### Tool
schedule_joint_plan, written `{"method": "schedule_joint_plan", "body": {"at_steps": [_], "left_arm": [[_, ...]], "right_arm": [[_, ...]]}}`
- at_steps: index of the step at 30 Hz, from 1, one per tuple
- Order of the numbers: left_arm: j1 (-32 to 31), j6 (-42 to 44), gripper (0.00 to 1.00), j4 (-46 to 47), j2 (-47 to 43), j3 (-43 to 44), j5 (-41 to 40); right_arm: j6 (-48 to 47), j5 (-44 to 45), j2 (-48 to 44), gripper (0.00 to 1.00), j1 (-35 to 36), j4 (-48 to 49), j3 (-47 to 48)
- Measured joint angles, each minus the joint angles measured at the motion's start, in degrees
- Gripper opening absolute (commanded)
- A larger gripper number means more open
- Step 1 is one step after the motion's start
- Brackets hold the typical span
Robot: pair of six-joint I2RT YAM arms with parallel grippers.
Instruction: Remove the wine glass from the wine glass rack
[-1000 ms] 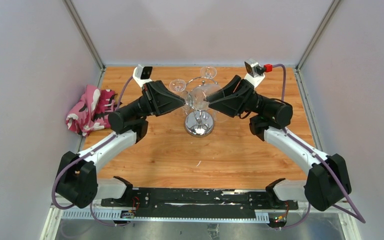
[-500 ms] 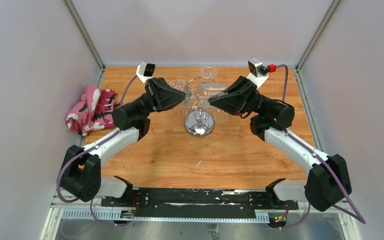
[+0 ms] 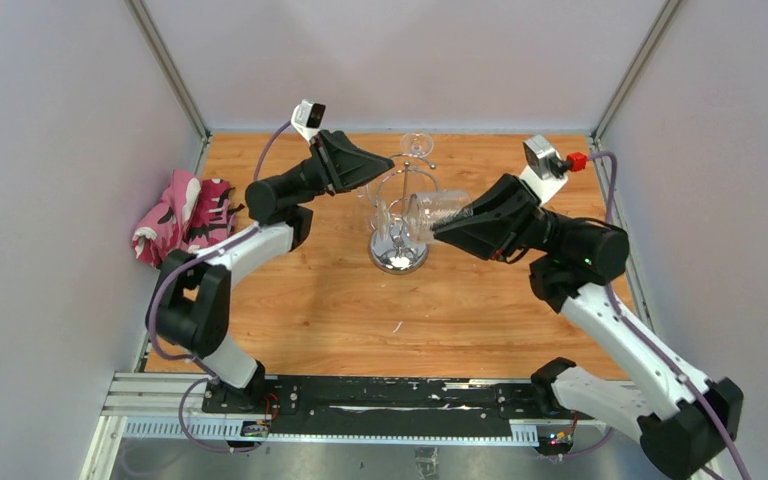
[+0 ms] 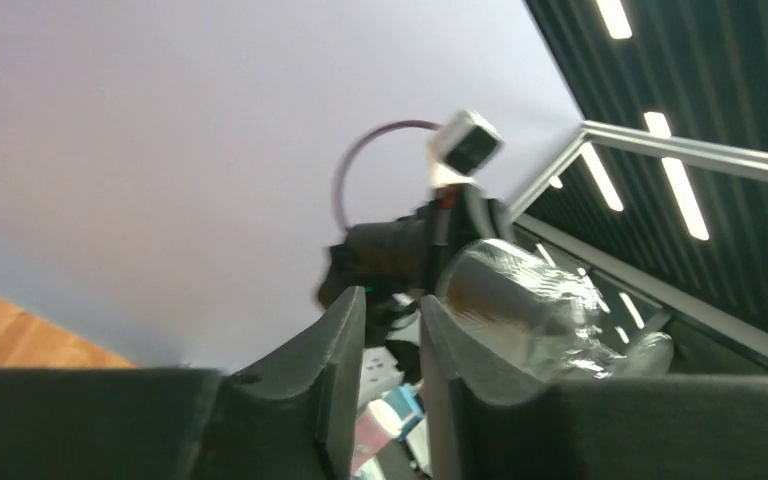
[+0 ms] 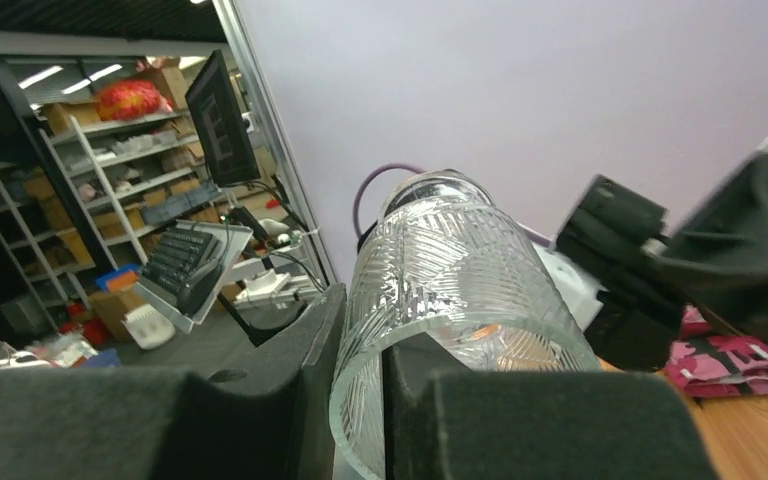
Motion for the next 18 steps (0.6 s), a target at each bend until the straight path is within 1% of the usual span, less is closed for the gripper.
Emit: {"method": "schedule_joint_plan", "body": {"at_steps": [1,2,4,6,8,9,10,11,12,13,14,15,16,18], "left_arm": [[0.26,-0.04,0.05,-0.13,1.57,0.83,0.17],[0.59,0.13,0.0,-0.39,3.28,1.77,0.52],[1.03,0.24,0.0,-0.98,6.03,3.78,0.96],[1.36,1.62,0.0,-4.04,7.02,5.66,1.33],[1.55,6.23,0.0,-10.1,6.27,7.06,1.44],[1.55,10.51,0.0,-16.94,5.03,8.0,1.16],[1.49,16.31,0.0,-26.82,3.21,9.64,0.13],[1.29,21.62,0.0,-34.21,1.84,11.04,-1.22],[0.87,28.94,0.0,-45.77,-0.11,13.9,-4.2],[0.48,34.29,0.0,-53.0,-1.38,16.11,-6.93],[-0.17,40.17,0.0,-62.18,-2.75,19.15,-10.21],[-1.27,46.14,0.0,-71.04,-4.11,22.69,-15.17],[-2.4,51.21,0.0,-78.18,-5.35,25.59,-19.61],[-4.59,59.23,0.0,-88.54,-8.02,28.96,-27.69]], "right_arm": [[-2.45,-0.39,-2.32,0.0,0.5,-3.61,0.07],[-5.22,-0.59,-4.5,0.0,0.74,-7.76,0.42],[-11.82,-0.24,-8.04,0.0,0.83,-17.38,2.29],[-20.5,2.34,-10.29,0.0,0.87,-32.09,7.39],[-29.09,7.67,-10.56,0.0,0.9,-46.75,14.36],[-32.96,10.84,-10.12,0.0,0.9,-53.37,17.92],[-36.83,14.56,-9.16,0.0,0.85,-60.08,21.77],[-40.13,17.94,-8.17,0.0,0.81,-65.83,25.14],[-43.08,21.35,-7.06,0.0,0.68,-71.32,28.5],[-45.22,24.0,-6.01,0.0,0.57,-75.21,30.93],[-47.54,27.5,-4.61,0.0,0.48,-79.69,33.59],[-49.46,30.67,-3.15,0.0,0.31,-83.52,35.87],[-51.36,34.18,-1.44,0.0,-0.07,-87.3,37.92],[-54.21,40.22,1.92,0.0,-1.4,-93.7,41.13]]}}
